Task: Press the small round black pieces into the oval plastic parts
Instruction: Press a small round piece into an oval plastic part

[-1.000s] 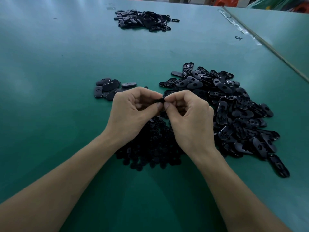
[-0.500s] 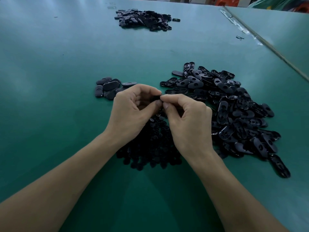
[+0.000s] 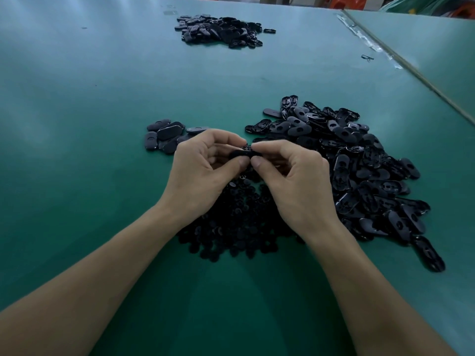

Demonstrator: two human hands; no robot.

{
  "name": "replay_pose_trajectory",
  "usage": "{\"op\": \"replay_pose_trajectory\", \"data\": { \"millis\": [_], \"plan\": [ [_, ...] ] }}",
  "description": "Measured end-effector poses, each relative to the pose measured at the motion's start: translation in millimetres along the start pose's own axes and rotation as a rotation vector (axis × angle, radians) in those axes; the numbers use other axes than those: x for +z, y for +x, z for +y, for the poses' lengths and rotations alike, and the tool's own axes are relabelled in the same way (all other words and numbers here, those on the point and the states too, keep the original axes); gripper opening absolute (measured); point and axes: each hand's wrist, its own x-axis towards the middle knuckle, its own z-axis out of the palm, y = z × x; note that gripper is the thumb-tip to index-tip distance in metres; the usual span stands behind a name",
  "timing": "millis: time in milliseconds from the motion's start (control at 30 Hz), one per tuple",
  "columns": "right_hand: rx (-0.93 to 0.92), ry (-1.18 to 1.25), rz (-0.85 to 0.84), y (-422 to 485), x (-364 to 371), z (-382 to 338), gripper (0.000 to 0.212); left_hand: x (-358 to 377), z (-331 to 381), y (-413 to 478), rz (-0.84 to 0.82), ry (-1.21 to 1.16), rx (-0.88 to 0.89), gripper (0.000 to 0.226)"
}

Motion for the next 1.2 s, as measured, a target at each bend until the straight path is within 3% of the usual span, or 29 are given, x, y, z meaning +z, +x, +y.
{"op": "replay_pose_trajectory", "data": {
  "millis": [500,700,867,1100,1200],
  "plan": [
    [-0.015,0.023,-0.01,1.1,-5.6,0.8,0.013,-0.8,1.3,0.8,-0.03,-0.071,-0.042,0.027],
    [-0.226,-0.232,0.098,-5.0,3.6,-1.2,0.022,-1.2,-0.6,1.3,0.022,-0.146,-0.103,0.022],
    [-0.327,-0.289,0.166,-5.9,8.5,1.5,0.012,-0.1,-0.5,0.7,0.036,-0.188,-0.116,0.018],
    [-0.243,-0.252,0.081,-5.8,13.0,-3.9,0.003,1.6,2.2,2.1,0.058,-0.203,-0.131,0.018],
    [-0.205,-0.224,0.107,-5.6,10.1,-3.2,0.012,1.6,1.7,2.0,0.081,-0.224,-0.148,0.016]
  ]
}}
